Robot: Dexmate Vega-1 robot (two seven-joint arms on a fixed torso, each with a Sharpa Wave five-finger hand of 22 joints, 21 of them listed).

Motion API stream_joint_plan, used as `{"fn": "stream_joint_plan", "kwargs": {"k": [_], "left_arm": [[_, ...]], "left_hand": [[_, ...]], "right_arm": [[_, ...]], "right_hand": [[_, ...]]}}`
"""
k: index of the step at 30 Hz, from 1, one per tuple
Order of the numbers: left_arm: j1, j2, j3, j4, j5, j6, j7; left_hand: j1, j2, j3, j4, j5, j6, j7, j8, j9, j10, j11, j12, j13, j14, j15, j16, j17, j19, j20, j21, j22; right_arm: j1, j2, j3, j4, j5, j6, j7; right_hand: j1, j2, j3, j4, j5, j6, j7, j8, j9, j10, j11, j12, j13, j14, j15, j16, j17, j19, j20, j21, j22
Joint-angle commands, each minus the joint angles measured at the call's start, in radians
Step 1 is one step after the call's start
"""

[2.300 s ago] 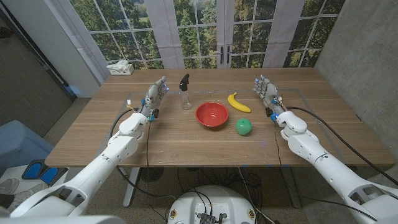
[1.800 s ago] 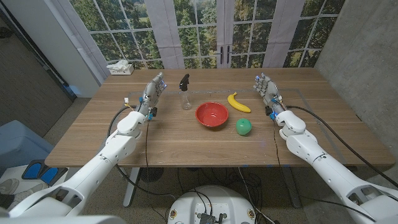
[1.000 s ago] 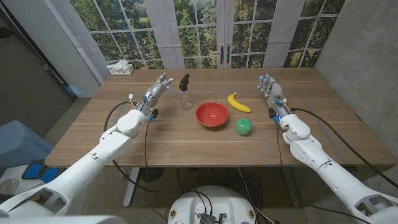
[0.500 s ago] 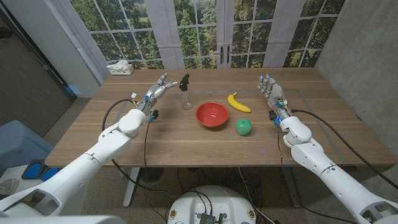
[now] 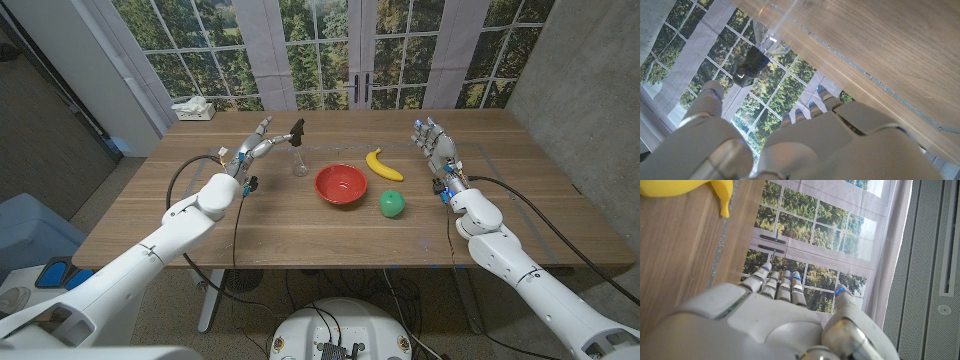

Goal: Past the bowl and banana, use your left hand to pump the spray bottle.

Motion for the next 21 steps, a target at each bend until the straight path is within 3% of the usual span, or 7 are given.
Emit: {"fn": "stream_joint_plan", "kwargs": {"k": [1, 17, 21], "left_arm": [[-0.016, -0.015, 0.031, -0.014, 0.074, 0.053, 0.042], [-0.028, -0.023, 0.088, -0.020, 0.186, 0.112, 0.074], [-0.027, -0.033, 0.093, 0.003, 0.196, 0.100, 0.086]], "left_hand": [[0.022, 0.000, -0.003, -0.001, 0.011, -0.082, 0.005, 0.005, 0.002, -0.030, 0.005, 0.004, 0.003, -0.001, 0.004, 0.002, 0.004, 0.006, -0.007, 0.006, 0.001], [0.073, 0.006, -0.007, 0.001, 0.026, -0.092, 0.017, 0.007, 0.003, -0.030, 0.001, 0.006, 0.003, -0.003, 0.005, 0.002, 0.004, 0.015, -0.008, 0.006, 0.001], [0.091, -0.004, -0.015, 0.000, 0.037, -0.101, 0.008, 0.006, 0.003, -0.030, -0.004, 0.006, 0.003, -0.003, -0.002, 0.002, 0.004, 0.017, -0.014, 0.005, 0.001]], "right_arm": [[0.000, -0.011, -0.001, -0.003, 0.020, -0.005, 0.036], [-0.015, -0.006, 0.005, -0.002, 0.018, 0.030, 0.045], [-0.016, -0.009, 0.004, -0.005, 0.014, 0.030, 0.046]], "right_hand": [[0.000, 0.003, -0.002, -0.003, -0.001, 0.006, 0.004, 0.004, 0.002, 0.002, 0.002, 0.005, 0.002, 0.006, 0.010, 0.007, 0.000, 0.005, 0.010, -0.001, 0.001], [-0.006, 0.003, -0.006, -0.006, 0.000, 0.011, 0.004, 0.005, 0.002, 0.011, 0.004, 0.007, 0.001, 0.013, 0.013, 0.012, -0.004, 0.010, 0.014, 0.000, 0.001], [-0.008, 0.003, -0.007, -0.007, 0.000, 0.013, 0.004, 0.005, 0.002, 0.012, 0.004, 0.007, 0.001, 0.014, 0.014, 0.012, -0.005, 0.011, 0.014, 0.001, 0.001]]}}
